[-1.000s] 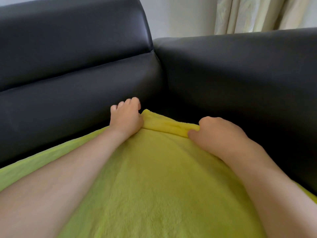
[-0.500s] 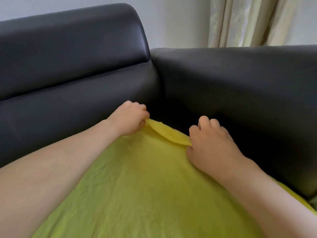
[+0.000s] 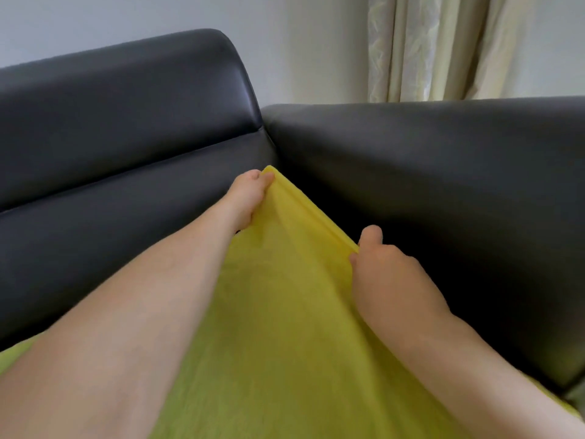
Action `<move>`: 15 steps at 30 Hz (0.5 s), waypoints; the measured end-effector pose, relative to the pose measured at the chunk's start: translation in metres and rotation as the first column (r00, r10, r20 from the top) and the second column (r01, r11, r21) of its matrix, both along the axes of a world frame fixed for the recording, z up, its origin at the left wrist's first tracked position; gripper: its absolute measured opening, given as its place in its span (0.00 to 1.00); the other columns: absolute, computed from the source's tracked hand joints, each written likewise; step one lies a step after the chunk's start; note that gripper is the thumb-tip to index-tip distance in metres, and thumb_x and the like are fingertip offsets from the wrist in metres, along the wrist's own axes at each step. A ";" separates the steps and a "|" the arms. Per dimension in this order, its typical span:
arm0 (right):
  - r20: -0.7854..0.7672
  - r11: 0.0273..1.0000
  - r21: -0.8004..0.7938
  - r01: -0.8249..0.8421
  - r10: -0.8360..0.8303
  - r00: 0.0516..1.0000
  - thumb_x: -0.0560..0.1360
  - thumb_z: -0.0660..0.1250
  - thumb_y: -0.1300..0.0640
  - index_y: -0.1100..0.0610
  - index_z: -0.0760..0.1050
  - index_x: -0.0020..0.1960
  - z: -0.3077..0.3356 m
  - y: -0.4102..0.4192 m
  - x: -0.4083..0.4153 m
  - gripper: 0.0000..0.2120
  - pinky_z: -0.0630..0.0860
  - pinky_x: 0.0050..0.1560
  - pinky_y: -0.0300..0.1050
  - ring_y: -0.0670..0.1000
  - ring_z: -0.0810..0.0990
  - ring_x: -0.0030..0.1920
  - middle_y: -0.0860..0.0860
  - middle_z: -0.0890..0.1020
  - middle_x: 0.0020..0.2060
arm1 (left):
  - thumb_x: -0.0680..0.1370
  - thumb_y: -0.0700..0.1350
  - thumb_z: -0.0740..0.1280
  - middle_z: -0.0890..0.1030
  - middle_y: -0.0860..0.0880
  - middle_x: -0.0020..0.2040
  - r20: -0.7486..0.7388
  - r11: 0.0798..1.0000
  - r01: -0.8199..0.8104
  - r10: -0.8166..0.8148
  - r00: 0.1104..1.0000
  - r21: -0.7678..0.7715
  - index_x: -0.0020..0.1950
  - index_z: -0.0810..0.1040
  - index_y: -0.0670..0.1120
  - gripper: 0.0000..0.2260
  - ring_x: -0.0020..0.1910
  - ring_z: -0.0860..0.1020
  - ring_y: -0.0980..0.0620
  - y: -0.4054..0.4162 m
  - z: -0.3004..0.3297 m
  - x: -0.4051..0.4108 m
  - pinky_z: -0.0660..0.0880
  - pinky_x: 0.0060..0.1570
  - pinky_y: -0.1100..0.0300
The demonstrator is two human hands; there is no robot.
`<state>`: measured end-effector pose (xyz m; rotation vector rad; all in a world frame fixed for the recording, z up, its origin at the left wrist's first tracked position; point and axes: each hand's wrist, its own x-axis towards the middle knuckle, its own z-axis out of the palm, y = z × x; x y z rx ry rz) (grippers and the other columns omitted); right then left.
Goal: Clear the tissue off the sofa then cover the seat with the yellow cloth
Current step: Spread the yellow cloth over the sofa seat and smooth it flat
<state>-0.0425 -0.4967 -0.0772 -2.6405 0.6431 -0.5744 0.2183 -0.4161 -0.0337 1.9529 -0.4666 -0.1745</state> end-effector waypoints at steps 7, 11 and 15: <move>-0.053 0.977 -0.213 0.009 -0.021 0.998 0.81 0.53 0.62 0.55 0.69 0.56 0.008 0.006 -0.004 0.09 0.69 0.37 0.45 0.53 0.79 0.49 0.51 0.74 0.50 | 0.83 0.54 0.56 0.78 0.48 0.55 0.361 0.819 -0.124 -0.107 0.926 0.560 0.59 0.75 0.48 0.14 0.56 0.76 0.46 -0.020 -0.029 0.002 0.72 0.59 0.50; -0.168 0.986 -0.168 -0.013 -0.015 0.986 0.76 0.54 0.66 0.56 0.70 0.55 0.010 0.005 0.002 0.12 0.70 0.37 0.46 0.55 0.80 0.50 0.52 0.77 0.51 | 0.82 0.51 0.59 0.76 0.43 0.63 0.263 0.807 -0.118 -0.048 0.964 0.578 0.66 0.73 0.42 0.18 0.61 0.75 0.43 -0.019 -0.030 -0.001 0.70 0.56 0.54; -0.184 0.990 -0.140 -0.012 -0.014 0.983 0.76 0.55 0.66 0.57 0.70 0.55 0.012 0.005 0.007 0.11 0.70 0.37 0.46 0.56 0.80 0.49 0.52 0.76 0.51 | 0.77 0.49 0.62 0.77 0.44 0.57 0.297 0.584 -0.169 -0.129 0.946 0.794 0.60 0.75 0.44 0.15 0.54 0.77 0.42 -0.006 -0.009 -0.013 0.73 0.48 0.54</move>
